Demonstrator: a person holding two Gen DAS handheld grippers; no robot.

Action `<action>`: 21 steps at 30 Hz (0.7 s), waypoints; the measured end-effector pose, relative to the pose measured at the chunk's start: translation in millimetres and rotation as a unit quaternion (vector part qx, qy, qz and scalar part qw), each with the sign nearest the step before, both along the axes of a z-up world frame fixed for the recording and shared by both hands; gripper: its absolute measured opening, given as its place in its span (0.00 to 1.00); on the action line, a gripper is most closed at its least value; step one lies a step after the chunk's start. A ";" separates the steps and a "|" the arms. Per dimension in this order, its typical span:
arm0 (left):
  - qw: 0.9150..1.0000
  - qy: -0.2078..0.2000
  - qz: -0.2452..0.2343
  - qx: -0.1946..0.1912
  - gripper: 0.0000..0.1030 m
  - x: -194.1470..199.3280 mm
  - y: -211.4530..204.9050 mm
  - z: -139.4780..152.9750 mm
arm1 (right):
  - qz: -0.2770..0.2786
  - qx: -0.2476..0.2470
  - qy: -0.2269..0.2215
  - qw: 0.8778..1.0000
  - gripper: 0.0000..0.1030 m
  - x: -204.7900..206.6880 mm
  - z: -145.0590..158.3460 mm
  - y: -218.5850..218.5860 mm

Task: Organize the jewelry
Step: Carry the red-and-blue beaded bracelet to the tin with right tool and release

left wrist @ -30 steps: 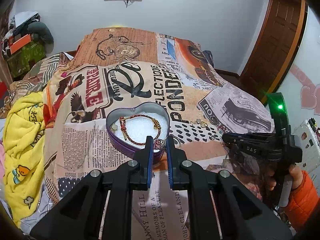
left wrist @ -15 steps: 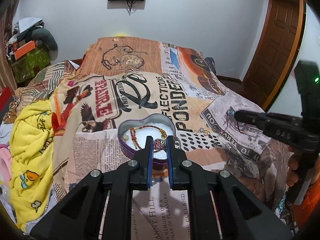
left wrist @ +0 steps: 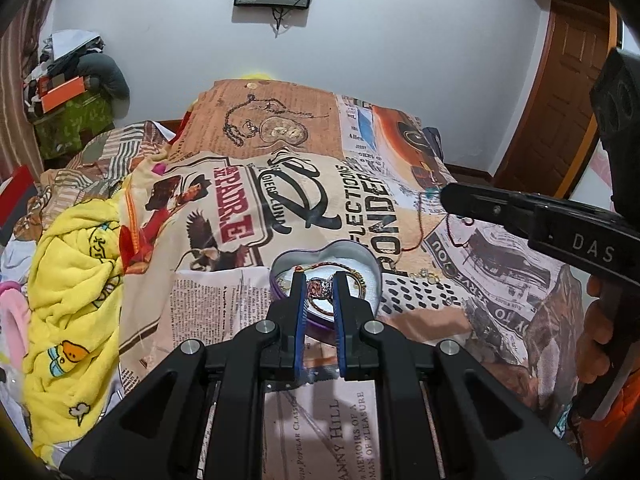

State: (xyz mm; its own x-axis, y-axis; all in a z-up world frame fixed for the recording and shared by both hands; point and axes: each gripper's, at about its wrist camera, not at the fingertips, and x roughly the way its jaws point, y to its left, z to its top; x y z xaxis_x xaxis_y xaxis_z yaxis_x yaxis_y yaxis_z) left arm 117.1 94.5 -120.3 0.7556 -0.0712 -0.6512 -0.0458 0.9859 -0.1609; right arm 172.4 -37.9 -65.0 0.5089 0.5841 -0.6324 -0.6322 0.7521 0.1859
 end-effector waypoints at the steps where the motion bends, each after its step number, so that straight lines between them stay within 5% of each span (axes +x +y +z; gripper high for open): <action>1: 1.000 0.001 0.000 -0.001 0.11 1.4 1.2 -1.1 | 0.004 -0.001 0.001 1.000 0.07 0.1 -0.9 3.0; 21: 0.998 0.045 -0.042 -0.009 0.11 47.6 2.3 -39.8 | 0.032 -0.038 0.055 0.997 0.07 24.3 -42.7 43.0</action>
State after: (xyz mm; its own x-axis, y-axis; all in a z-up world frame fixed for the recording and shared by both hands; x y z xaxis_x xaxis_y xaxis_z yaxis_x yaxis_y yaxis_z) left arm 164.6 96.8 -160.2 0.6850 -0.1441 -0.7141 0.0227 0.9840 -0.1768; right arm 196.8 5.1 -107.7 0.3972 0.5617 -0.7258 -0.6584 0.7253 0.2010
